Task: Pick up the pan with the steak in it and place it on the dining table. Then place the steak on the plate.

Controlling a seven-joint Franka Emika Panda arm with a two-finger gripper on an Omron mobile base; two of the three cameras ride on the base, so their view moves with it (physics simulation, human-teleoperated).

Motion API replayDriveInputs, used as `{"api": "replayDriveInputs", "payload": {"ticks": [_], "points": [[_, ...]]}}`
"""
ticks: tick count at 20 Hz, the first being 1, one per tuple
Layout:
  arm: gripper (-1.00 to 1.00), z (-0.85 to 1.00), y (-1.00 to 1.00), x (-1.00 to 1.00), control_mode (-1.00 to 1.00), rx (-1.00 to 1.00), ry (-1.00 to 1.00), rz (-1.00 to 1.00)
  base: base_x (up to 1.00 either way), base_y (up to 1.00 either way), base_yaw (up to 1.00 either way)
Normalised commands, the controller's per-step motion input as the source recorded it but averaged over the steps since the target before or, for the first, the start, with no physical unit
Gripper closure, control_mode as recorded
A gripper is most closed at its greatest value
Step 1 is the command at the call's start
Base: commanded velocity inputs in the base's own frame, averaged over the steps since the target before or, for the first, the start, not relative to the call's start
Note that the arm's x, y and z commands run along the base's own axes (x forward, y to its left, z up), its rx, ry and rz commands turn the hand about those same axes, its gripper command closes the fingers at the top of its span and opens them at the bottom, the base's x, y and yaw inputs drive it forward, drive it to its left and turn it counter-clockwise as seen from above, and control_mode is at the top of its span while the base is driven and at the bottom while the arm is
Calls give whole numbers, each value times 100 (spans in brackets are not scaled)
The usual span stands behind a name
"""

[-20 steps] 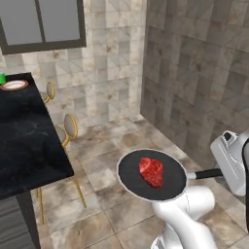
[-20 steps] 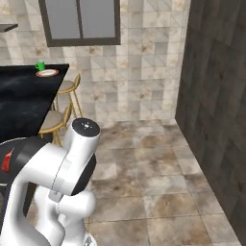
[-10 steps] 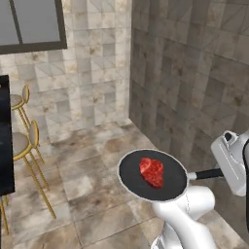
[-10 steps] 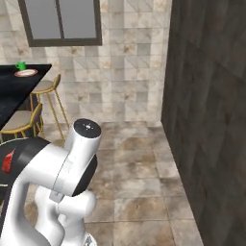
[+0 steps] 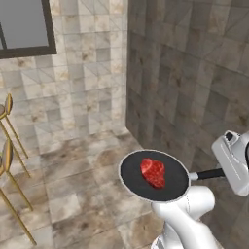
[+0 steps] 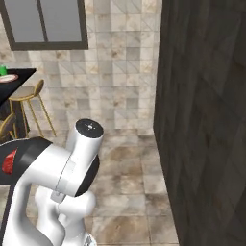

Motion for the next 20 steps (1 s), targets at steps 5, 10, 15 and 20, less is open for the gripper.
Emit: {"api": "replayDriveInputs", "payload": {"ticks": [5, 10, 15, 20], "points": [[100, 0, 0, 0, 100, 0, 0, 0, 100, -12, 1], [100, 0, 0, 0, 100, 0, 0, 0, 100, -4, 0], [100, 0, 0, 0, 100, 0, 0, 0, 100, -1, 0], [100, 0, 0, 0, 100, 0, 0, 0, 100, 0, 0]]}}
